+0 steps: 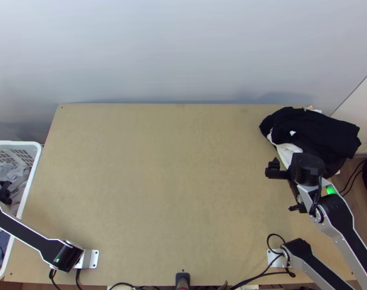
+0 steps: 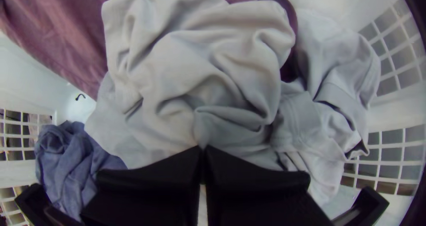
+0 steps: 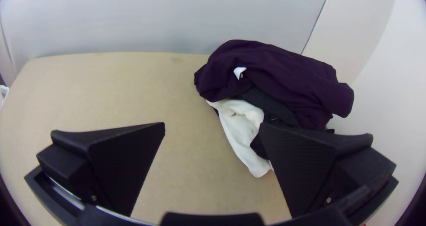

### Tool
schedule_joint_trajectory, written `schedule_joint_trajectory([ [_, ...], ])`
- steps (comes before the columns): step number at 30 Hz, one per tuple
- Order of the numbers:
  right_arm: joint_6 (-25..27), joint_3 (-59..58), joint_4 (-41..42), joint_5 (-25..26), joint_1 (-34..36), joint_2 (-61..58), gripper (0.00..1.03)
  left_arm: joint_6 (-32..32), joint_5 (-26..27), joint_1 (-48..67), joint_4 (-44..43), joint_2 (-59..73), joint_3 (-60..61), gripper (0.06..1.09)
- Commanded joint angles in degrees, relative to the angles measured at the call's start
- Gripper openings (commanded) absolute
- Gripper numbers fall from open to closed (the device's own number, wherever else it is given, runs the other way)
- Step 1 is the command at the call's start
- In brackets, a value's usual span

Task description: Fold the t-shirt

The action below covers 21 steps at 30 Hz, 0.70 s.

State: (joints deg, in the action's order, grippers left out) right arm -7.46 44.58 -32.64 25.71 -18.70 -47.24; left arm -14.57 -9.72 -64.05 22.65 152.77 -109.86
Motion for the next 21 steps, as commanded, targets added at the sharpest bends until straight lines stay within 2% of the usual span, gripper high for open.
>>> schedule_joint_trajectory([
  [1,-0.4,2.1,-0.1,0.1,0.1,0.0,0.99,0.5,3.6,-0.1,2.0,-10.6,6.6,0.1],
  [8,-2.8,13.3,-3.6,0.4,1.5,-1.1,0.99,0.9,11.6,-0.2,2.6,-33.0,20.5,0.1],
  [11,-2.7,14.6,-5.1,0.4,1.7,-0.1,0.99,0.5,17.3,-0.2,4.2,-43.0,24.3,0.1],
  [21,-2.3,14.0,-7.3,0.4,2.0,5.1,0.99,0.9,27.3,6.6,16.4,-75.3,25.6,0.1],
])
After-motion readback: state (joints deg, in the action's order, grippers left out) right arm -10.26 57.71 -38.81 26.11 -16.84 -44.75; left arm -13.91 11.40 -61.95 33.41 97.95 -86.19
